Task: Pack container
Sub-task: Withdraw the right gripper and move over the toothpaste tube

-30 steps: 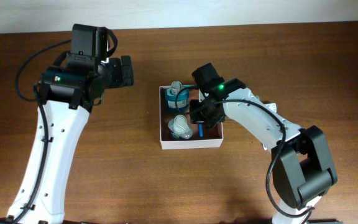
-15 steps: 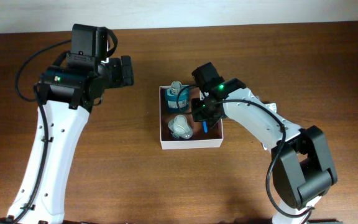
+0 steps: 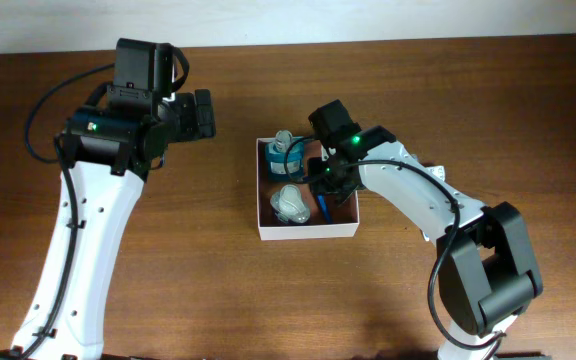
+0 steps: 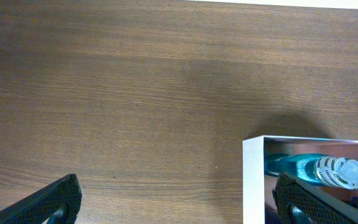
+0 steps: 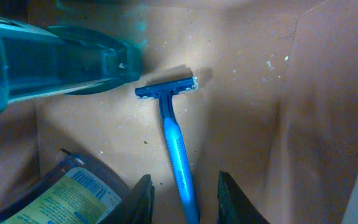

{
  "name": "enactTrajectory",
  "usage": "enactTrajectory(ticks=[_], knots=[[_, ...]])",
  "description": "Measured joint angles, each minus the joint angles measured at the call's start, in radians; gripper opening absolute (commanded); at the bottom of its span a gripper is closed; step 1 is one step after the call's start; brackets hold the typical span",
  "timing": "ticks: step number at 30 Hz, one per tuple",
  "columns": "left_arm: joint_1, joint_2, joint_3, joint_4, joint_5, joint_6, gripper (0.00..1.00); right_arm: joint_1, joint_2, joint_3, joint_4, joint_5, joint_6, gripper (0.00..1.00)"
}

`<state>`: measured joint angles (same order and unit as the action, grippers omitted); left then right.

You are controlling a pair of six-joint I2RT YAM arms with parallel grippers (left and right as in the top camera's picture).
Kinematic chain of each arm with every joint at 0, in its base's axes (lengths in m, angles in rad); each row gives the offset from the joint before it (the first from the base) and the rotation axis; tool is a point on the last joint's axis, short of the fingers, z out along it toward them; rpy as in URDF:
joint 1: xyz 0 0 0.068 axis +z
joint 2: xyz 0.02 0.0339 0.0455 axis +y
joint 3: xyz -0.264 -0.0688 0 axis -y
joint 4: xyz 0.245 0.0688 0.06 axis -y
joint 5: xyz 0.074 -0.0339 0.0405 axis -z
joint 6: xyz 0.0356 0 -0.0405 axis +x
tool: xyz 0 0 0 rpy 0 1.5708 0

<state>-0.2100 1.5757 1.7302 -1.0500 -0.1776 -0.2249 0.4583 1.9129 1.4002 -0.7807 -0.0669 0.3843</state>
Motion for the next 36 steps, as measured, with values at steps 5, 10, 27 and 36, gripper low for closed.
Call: enactTrajectory(ticks=[5, 10, 27, 36], knots=[[0.0, 0.0, 0.0, 0.0, 0.0, 0.0, 0.99, 0.0, 0.0, 0.0, 0.0, 0.0, 0.0, 0.17], [0.0, 0.0, 0.0, 0.0, 0.0, 0.0, 0.99, 0.0, 0.0, 0.013, -0.037, -0.003, 0.0, 0.16], [0.0, 0.0, 0.0, 0.0, 0.0, 0.0, 0.99, -0.092, -0.219, 0.244, -0.384, 0.127, -0.004, 0.17], [0.0, 0.0, 0.0, 0.0, 0.0, 0.0, 0.99, -0.245, -0.217, 0.101, -0.362, 0.157, -0.029, 0.4]])
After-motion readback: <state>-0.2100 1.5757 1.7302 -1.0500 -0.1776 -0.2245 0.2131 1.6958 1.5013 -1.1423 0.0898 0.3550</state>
